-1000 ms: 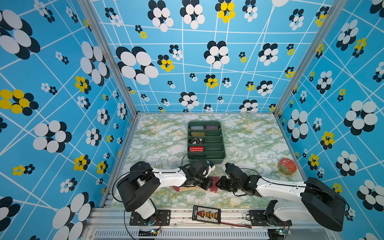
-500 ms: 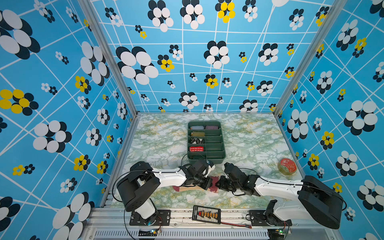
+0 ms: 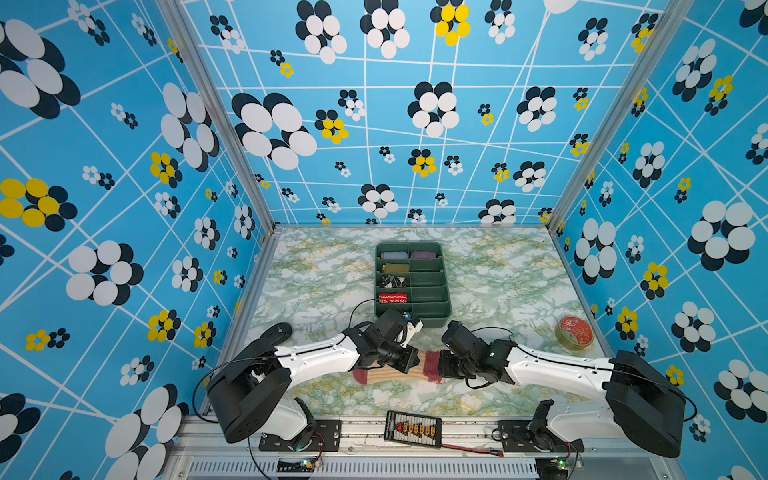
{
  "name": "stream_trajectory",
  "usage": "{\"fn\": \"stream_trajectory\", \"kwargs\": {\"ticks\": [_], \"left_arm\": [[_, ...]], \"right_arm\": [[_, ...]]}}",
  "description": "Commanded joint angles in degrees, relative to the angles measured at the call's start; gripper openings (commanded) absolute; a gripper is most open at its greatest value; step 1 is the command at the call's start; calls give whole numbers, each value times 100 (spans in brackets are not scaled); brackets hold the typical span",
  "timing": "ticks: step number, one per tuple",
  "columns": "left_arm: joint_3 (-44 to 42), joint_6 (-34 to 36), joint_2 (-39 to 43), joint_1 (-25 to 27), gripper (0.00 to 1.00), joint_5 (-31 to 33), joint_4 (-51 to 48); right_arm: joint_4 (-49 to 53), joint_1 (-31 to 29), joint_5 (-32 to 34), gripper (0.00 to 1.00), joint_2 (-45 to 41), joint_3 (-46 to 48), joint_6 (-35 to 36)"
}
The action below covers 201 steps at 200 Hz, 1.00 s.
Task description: Roll the socks
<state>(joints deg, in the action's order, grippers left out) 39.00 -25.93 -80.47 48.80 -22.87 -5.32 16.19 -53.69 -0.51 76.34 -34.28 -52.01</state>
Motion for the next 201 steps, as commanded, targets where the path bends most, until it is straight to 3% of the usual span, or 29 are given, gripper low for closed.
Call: {"fn": "stream_trajectory", "kwargs": {"ticks": [1, 88, 201], "left_arm": [[47, 108, 453, -178, 5, -18, -550], [-654, 185, 1386, -906, 5, 72, -1023], [-762, 264, 1706, -1156, 5, 55, -1281]], "right_arm": [[1036, -39, 556, 0, -101, -291, 341], [3136, -35, 1812, 0, 173, -1262, 821], [4307, -189, 2710, 0, 1347, -2091, 868]]}}
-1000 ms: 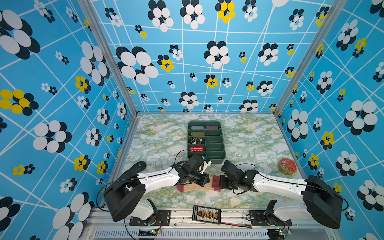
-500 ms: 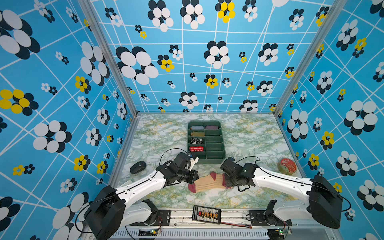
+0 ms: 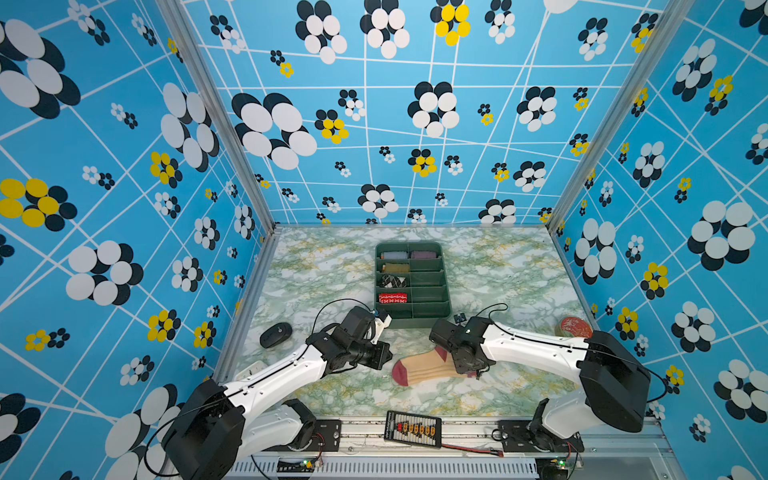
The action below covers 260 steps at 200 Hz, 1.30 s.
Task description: Roll the socks
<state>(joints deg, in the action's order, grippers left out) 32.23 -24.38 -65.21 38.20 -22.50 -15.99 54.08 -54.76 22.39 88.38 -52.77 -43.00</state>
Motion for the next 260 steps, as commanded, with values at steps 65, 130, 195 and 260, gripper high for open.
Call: {"fn": "stream_trajectory", "kwargs": {"ticks": [65, 130, 195, 260], "left_arm": [[-117, 101, 618, -368, 6, -114, -405], [-94, 77, 817, -488, 7, -202, -502], [-325, -4, 788, -497, 6, -193, -512], [-710, -321, 629, -471, 6, -271, -51]], "right_arm": [[597, -462, 531, 1, 970, -863, -22], [946, -862, 809, 4, 1651, -1487, -124], [1192, -908, 1157, 4, 1726, -1638, -166], [1760, -904, 1845, 4, 1852, -1790, -302]]}}
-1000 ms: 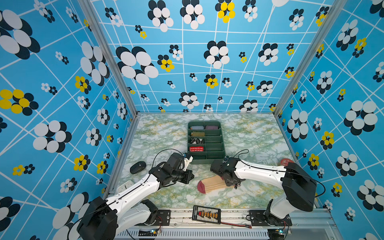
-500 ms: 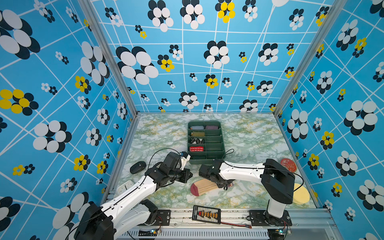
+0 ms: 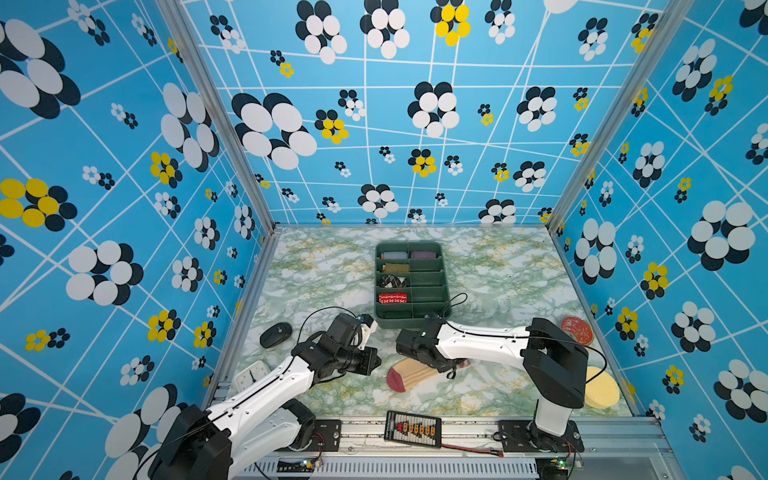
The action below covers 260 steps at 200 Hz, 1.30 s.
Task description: Roll the socks
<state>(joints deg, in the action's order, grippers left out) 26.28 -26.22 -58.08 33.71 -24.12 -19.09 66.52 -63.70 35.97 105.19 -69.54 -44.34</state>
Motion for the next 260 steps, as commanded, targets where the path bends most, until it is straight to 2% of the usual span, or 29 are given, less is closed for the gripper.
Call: {"fn": "stream_trajectory", "kwargs": {"ticks": [1, 86, 141, 188, 260], "left_arm": [[-115, -133, -90, -23, 6, -110, 263], [67, -55, -15, 4, 6, -5, 75], [288, -33, 67, -21, 6, -55, -51], [351, 16, 170, -100, 6, -79, -171], [368, 24, 199, -137, 6, -106, -219]], "right_arm": [[522, -10, 493, 4, 174, -117, -170], [555, -56, 559, 4, 506, -364, -120], [595, -236, 436, 7, 1030, -690, -137], [157, -238, 66, 8, 866, -463, -7], [105, -238, 111, 9, 1013, -423, -86]]}}
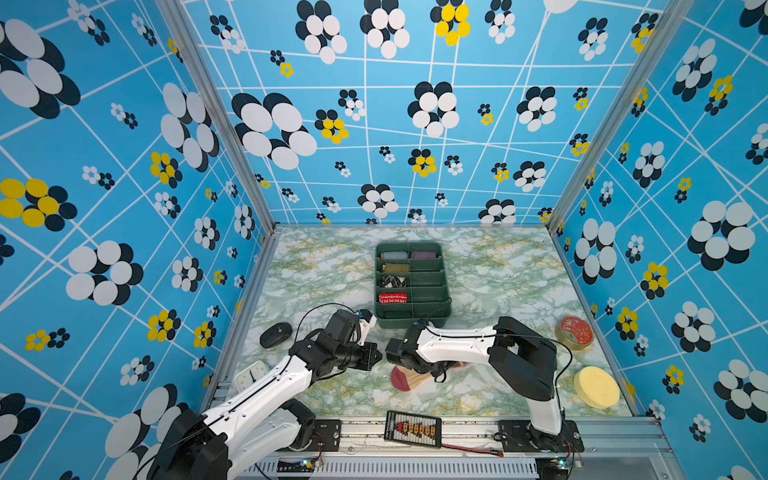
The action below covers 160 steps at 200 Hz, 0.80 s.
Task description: Roll the socks
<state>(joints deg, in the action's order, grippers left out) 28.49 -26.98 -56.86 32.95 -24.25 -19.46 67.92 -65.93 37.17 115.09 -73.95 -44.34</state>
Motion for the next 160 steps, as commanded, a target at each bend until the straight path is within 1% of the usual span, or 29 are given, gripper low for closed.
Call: {"fn": "stream_trajectory", "kwargs": {"ticks": [1, 16, 20, 33, 57, 75, 91, 93, 114, 139, 160], "left_arm": [[148, 103, 76, -61, 6, -95, -190], [157, 116, 84, -70, 6, -81, -215], [155, 123, 86, -69, 6, -88, -214], [156, 134, 70, -78, 6, -105, -222], [135, 187, 9, -78, 6, -115, -276], [88, 209, 15, -74, 6, -80, -324], [54, 204, 50, -69, 6, -67, -330], [50, 209, 58, -69, 6, -70, -343], [50, 193, 85, -61, 6, -51, -335], [64, 120, 66, 58, 6, 10, -282], [87, 21, 51, 328, 6, 176, -144]], "right_arm": [[-29, -15, 0, 9, 22, 20, -90], [72, -16, 55, 8, 13, 11, -176], [105, -8, 221, 8, 7, 10, -197], [229, -15, 344, 8, 5, -5, -287], [388, 35, 419, 8, -3, 14, -469], [314, 136, 291, 8, -118, 129, -523], [42, 231, 119, 8, -351, 302, -430], [-26, 245, -45, 8, -414, 324, -405], [-379, 370, -333, 8, -721, 547, -288], [-405, 442, -310, 8, -843, 644, -295], [-358, 450, -275, 8, -813, 646, -339]]}}
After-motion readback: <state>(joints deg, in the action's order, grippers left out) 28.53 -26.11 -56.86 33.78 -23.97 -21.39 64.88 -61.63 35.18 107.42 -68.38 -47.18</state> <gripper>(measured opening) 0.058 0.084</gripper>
